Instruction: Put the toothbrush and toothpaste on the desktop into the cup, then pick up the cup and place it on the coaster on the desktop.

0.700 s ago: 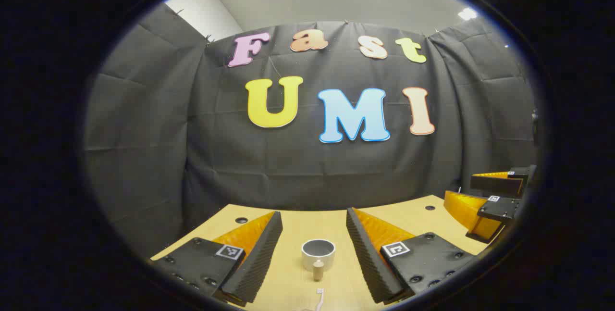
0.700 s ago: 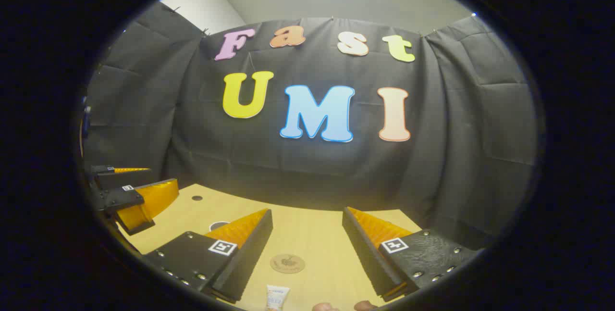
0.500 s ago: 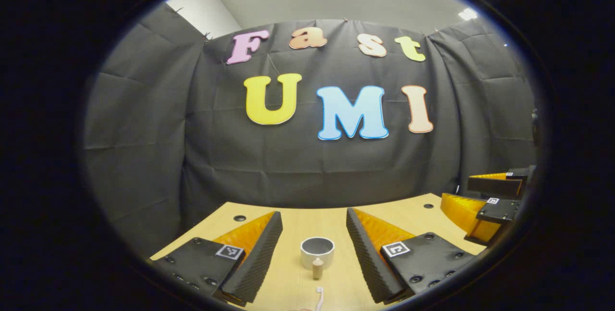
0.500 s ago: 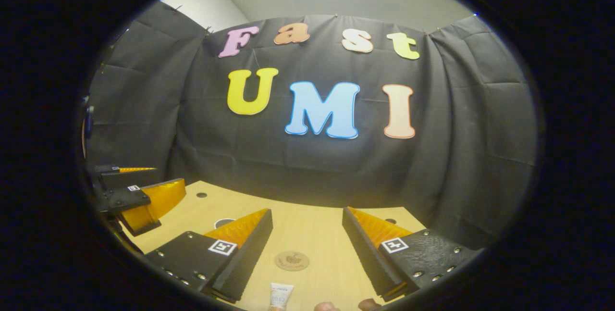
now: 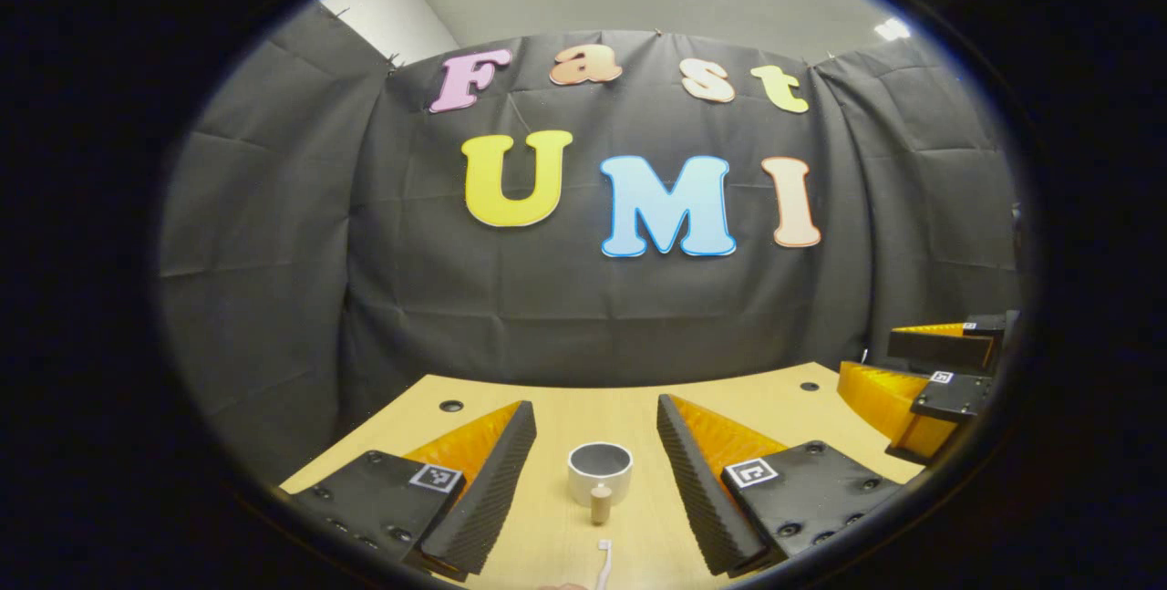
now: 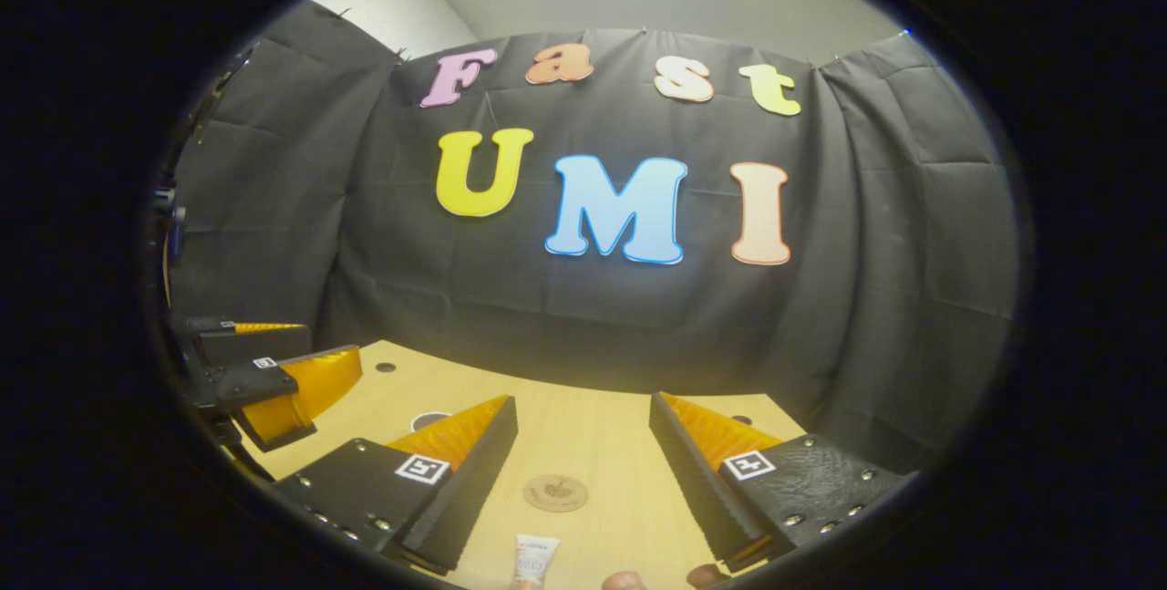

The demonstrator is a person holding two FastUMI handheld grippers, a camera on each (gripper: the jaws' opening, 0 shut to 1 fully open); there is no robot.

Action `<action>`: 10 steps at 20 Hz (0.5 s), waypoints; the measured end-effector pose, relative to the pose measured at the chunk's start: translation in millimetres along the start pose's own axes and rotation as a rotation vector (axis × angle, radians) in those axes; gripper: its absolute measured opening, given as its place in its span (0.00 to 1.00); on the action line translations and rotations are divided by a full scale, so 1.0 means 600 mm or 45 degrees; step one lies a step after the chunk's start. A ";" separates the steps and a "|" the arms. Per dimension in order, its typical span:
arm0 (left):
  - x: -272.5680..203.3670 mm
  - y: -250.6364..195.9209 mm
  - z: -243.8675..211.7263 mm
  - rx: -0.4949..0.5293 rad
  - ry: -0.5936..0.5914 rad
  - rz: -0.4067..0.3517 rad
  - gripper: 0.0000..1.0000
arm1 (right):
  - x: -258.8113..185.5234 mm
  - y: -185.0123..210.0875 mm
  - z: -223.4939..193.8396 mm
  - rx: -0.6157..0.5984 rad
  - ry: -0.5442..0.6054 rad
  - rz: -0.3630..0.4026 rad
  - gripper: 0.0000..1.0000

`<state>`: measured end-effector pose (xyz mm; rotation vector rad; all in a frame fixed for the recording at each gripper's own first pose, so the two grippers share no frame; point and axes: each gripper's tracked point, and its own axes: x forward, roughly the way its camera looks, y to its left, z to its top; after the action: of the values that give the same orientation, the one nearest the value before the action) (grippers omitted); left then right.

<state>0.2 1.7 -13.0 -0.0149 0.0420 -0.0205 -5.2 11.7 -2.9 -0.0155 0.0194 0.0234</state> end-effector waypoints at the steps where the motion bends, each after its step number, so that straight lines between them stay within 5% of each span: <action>1: 0.000 0.000 -0.002 -0.001 0.006 -0.002 0.89 | 0.000 0.004 -0.001 0.008 0.005 0.011 0.94; 10: 0.018 0.006 -0.106 -0.035 0.273 0.000 0.89 | 0.013 0.023 -0.094 0.076 0.303 0.058 0.94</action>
<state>8.6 4.1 -77.1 -0.0403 0.2564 -0.0213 1.1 25.1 -59.8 0.0415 0.2587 0.0667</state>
